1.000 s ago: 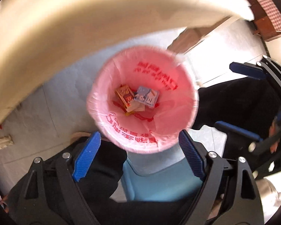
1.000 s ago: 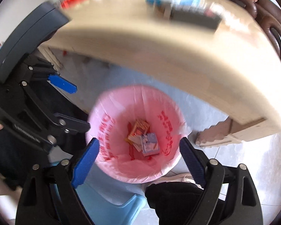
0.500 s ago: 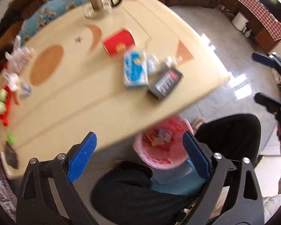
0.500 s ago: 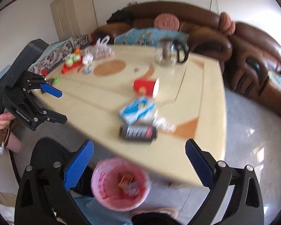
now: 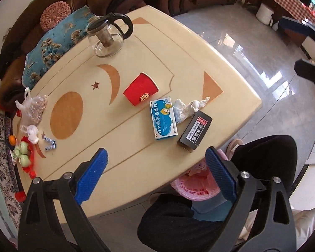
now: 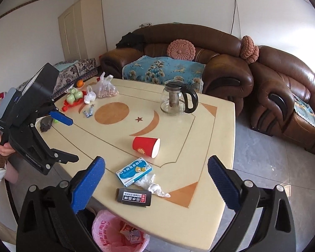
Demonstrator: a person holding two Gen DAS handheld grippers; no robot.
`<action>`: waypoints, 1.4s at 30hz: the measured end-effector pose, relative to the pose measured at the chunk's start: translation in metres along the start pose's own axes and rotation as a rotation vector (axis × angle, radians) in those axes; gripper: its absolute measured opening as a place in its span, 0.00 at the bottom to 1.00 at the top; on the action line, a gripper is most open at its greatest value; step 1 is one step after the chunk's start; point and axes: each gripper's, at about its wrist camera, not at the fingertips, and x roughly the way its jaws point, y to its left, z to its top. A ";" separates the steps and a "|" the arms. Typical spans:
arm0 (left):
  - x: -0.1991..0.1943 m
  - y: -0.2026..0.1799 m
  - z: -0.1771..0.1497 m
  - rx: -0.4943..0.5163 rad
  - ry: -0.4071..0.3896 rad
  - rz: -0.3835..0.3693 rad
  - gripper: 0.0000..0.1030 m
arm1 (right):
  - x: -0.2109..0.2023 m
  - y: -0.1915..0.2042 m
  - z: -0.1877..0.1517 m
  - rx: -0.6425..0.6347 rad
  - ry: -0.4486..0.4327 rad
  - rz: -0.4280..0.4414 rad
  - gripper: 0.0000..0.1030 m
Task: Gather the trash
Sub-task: 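Raise both tools back over the table toward the medicine box and tissue, then grasp the blue-white medicine box with the left tool while the right tool grasps the white tissue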
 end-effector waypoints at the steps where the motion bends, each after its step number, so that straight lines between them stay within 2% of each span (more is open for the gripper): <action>1: 0.008 -0.002 0.003 0.014 0.010 0.003 0.89 | 0.006 0.000 0.000 -0.007 0.013 -0.002 0.93; 10: 0.072 -0.003 0.017 0.042 0.101 -0.015 0.89 | 0.070 0.002 -0.011 -0.058 0.126 0.021 0.93; 16: 0.116 0.000 0.022 0.037 0.163 -0.056 0.89 | 0.113 0.001 -0.025 -0.075 0.200 0.040 0.93; 23: 0.167 -0.004 0.023 0.047 0.232 -0.095 0.89 | 0.176 0.001 -0.056 -0.110 0.341 0.061 0.93; 32: 0.199 -0.004 0.025 0.052 0.270 -0.145 0.89 | 0.235 0.004 -0.081 -0.149 0.468 0.109 0.93; 42: 0.230 -0.001 0.021 0.058 0.311 -0.163 0.89 | 0.268 0.003 -0.095 -0.161 0.533 0.117 0.93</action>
